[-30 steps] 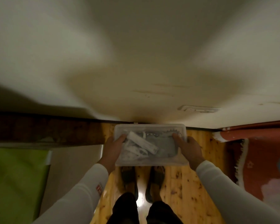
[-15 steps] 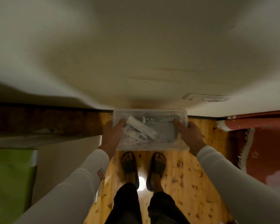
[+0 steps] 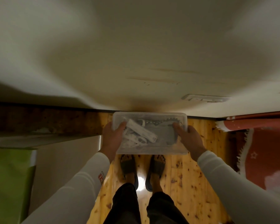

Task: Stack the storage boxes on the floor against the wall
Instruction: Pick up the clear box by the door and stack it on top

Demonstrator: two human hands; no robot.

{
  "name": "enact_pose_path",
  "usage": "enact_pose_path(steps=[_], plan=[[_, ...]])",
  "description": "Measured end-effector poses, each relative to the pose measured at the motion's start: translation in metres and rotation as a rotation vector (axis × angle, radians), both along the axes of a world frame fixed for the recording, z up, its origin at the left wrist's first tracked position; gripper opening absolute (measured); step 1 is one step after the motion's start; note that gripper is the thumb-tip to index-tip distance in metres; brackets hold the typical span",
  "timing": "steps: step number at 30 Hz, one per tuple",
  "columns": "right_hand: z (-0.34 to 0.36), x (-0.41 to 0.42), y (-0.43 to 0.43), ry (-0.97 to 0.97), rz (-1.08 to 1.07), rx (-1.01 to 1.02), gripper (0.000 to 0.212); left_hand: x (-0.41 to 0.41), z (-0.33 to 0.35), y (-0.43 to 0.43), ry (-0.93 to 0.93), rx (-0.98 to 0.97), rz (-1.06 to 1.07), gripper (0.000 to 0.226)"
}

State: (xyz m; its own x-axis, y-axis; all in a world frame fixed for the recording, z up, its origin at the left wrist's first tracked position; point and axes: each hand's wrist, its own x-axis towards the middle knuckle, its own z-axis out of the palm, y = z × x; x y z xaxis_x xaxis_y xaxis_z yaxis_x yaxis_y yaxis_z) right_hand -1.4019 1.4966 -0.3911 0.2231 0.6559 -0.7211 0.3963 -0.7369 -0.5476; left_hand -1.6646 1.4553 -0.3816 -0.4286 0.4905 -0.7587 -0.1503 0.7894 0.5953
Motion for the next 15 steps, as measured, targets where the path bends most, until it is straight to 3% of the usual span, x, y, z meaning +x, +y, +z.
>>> enact_pose_path(steps=[8,15], plan=[[0.006,-0.002,-0.003,-0.019,-0.004,0.024,0.063,-0.003,0.006,-0.004,0.005,-0.018,0.009,0.106],[0.015,0.003,-0.007,-0.006,0.018,0.054,0.064,-0.007,0.011,-0.009,0.04,-0.047,0.003,0.114]])
